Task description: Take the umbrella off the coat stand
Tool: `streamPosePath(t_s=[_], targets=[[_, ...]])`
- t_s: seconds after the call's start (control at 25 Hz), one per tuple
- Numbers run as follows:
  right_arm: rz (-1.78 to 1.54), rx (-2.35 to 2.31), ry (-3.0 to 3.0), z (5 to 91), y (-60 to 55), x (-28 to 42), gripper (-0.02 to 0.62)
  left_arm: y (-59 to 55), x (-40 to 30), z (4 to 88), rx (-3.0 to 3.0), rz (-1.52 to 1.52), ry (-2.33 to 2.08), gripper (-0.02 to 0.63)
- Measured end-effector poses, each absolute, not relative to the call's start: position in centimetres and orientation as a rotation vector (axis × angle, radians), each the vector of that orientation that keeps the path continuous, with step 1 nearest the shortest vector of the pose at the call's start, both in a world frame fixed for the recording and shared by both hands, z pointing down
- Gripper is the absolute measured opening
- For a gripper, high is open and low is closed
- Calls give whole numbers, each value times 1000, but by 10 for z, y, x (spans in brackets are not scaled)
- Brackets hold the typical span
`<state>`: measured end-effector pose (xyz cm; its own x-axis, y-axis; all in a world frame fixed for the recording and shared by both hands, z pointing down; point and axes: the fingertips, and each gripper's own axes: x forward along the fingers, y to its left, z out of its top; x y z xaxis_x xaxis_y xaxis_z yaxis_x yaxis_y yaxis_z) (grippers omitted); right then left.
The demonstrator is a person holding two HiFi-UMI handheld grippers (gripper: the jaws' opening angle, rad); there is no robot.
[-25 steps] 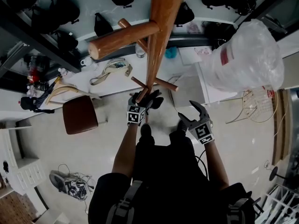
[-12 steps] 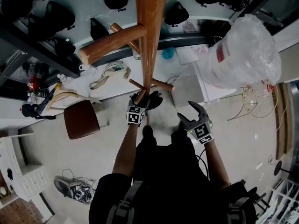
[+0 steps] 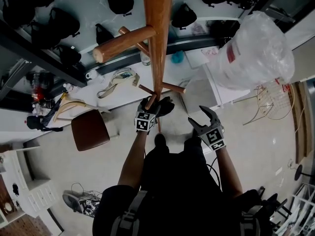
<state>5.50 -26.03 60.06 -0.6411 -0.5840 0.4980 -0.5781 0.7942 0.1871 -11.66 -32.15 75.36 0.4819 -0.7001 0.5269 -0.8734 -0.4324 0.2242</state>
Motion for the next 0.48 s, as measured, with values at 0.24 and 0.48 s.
streamPosePath(t_s=[0.24, 0.48], targets=[[-5, 901, -2423, 597, -256, 55, 296, -316, -114, 746, 2273, 468, -1270, 249], [1, 956, -2409, 593, -247, 66, 278, -312, -113, 740, 2277, 455, -1246, 249]])
